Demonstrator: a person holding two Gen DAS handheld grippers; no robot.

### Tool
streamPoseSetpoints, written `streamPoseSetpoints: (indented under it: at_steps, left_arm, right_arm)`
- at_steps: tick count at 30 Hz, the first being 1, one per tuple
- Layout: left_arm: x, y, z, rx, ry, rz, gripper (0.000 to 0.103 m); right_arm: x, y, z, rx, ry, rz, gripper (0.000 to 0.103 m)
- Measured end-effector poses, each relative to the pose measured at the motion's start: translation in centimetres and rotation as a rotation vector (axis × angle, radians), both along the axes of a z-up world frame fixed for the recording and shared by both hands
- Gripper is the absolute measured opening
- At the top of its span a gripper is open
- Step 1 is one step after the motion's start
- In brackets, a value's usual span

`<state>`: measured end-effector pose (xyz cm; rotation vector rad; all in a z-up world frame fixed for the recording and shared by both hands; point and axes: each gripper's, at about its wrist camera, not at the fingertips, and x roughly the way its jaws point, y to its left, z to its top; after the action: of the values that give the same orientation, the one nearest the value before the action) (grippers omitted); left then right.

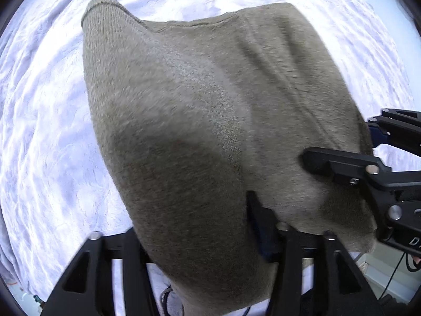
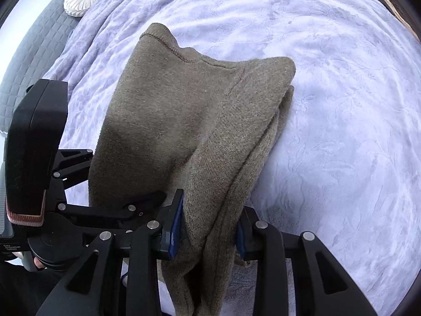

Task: Fold small clothes

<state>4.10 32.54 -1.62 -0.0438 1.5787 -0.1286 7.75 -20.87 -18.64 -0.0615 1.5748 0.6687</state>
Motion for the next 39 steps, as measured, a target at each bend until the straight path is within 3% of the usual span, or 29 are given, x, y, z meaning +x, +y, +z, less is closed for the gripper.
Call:
streamPoseSetpoints:
  at_steps: [2, 7, 9, 12, 15, 17, 20, 22, 24, 26, 29, 33, 34, 39]
  left_arm:
    - [0.3, 1.2, -0.7, 0.032, 0.020, 0.039, 0.094]
    - [-0.3, 5.2, 0.9, 0.014, 0.000, 0.122, 0.095]
    - [-0.9, 6.5, 3.0, -0.015, -0.062, 0.145, 0.095]
    - [-1.6, 6.4, 5.3, -0.121, -0.119, 0.131, 0.095]
    - [-2.1, 4.0, 5.5, -0.182, -0.129, 0.044, 0.095]
    - [-2.0, 1.9, 3.5, -0.148, -0.074, -0.017, 0.095]
    - [-2.9, -1.2, 0.0, 0.068, 0.040, -0.104, 0.095]
    - [-3.2, -1.2, -2.5, 0.058, 0.124, -0.099, 0.095]
    - [-3.1, -0.5, -2.3, 0.026, 0.131, -0.044, 0.095]
    - [-3.1, -0.1, -0.7, 0.037, 0.094, -0.042, 0.095]
    - [-3.5, -0.6, 3.6, 0.106, -0.049, -0.069, 0.095]
    - [-4.1, -0.6, 8.3, 0.188, -0.199, -0.054, 0.095]
    - [-4.1, -0.4, 9.1, 0.214, -0.222, -0.044, 0.095]
    - [-3.5, 0.5, 11.2, 0.208, -0.215, -0.010, 0.095]
  right_arm:
    - [0.1, -0.1, -0.4, -0.004, 0.012, -0.009, 0.037]
    - [0.5, -1.3, 0.2, -0.035, 0.015, -0.068, 0.047]
    - [0.1, -1.4, 2.6, -0.040, -0.077, -0.051, 0.047]
    - [-1.5, -0.8, 6.5, 0.076, -0.171, 0.026, 0.047]
    - [-2.6, 0.2, 6.2, 0.210, -0.046, 0.089, 0.048]
    - [-3.1, 0.3, 3.4, 0.120, -0.005, 0.107, 0.048]
    - [-3.1, -0.9, -0.8, 0.013, 0.055, 0.054, 0.047]
    - [-2.9, -1.4, -1.5, 0.020, 0.076, 0.015, 0.046]
    - [-3.0, -1.0, -1.4, 0.000, 0.069, 0.024, 0.046]
    - [-3.3, -0.4, -1.1, -0.031, 0.045, 0.055, 0.046]
    - [-2.9, 0.1, 1.3, -0.067, -0.018, 0.056, 0.048]
    - [-3.4, 0.9, 6.0, -0.165, -0.199, 0.083, 0.074]
    - [-3.1, 1.0, 6.5, -0.179, -0.212, 0.089, 0.075]
    - [-3.1, 2.3, 7.6, -0.285, -0.195, 0.102, 0.075]
